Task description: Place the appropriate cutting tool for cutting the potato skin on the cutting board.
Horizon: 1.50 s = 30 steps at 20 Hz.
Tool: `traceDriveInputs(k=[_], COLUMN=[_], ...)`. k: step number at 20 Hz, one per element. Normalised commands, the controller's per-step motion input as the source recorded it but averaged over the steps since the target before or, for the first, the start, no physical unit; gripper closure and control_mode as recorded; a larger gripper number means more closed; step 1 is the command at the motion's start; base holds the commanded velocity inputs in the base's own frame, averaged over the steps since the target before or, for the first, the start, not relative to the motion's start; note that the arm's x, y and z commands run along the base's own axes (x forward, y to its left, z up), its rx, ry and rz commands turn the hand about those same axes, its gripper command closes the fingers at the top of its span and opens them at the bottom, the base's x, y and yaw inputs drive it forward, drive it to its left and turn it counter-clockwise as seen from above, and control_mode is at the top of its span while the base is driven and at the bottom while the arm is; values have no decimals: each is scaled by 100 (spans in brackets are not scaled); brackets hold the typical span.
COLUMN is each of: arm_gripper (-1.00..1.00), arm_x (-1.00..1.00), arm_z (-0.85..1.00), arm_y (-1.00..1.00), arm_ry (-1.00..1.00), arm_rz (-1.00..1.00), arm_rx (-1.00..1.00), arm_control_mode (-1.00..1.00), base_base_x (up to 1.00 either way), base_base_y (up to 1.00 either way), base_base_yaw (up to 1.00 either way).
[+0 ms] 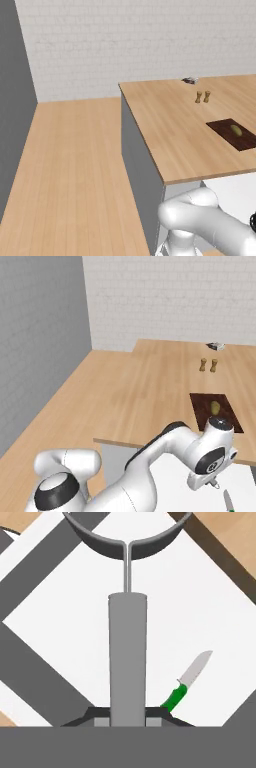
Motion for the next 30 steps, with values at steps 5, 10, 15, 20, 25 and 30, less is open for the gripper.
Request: traceDriveInputs(k=[5,10,15,20,25,30], arm_gripper=[100,100,100,100,100,100], arm_x=[88,98,88,95,87,61], arm_z=[85,38,1,-8,-56,-67], arm_y=[-26,-16,-16,-10,0,-3], arm_ry=[1,4,1,9,11,3], arm_rz=[0,0,0,0,0,0], arm_rx=[5,10,13,7,0,0], arm_control_mode=[-100,-100,-100,-100,-100,-100], base_base_x=[0,0,0,0,0,0], base_base_y=[0,0,0,0,0,0], base_base_yaw=[0,0,0,0,0,0])
